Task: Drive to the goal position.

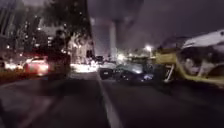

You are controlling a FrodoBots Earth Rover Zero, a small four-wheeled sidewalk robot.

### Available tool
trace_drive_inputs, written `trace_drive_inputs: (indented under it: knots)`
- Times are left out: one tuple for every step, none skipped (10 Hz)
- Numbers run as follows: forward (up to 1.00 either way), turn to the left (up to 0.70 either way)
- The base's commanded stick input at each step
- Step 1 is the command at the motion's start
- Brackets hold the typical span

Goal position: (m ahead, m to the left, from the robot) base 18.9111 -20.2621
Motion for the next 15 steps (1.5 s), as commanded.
trace_drive_inputs:
  knots:
    - [0.45,0.0]
    - [0.45,0.0]
    - [0.45,0.0]
    - [0.45,0.14]
    - [0.45,0.19]
    - [0.45,0.0]
    - [0.45,0.0]
    - [0.45,0.0]
    - [0.45,0.0]
    - [0.45,0.06]
    - [0.45,0.27]
    - [0.45,0.27]
    - [0.45,0.27]
    - [0.45,0.27]
    - [0.45,0.27]
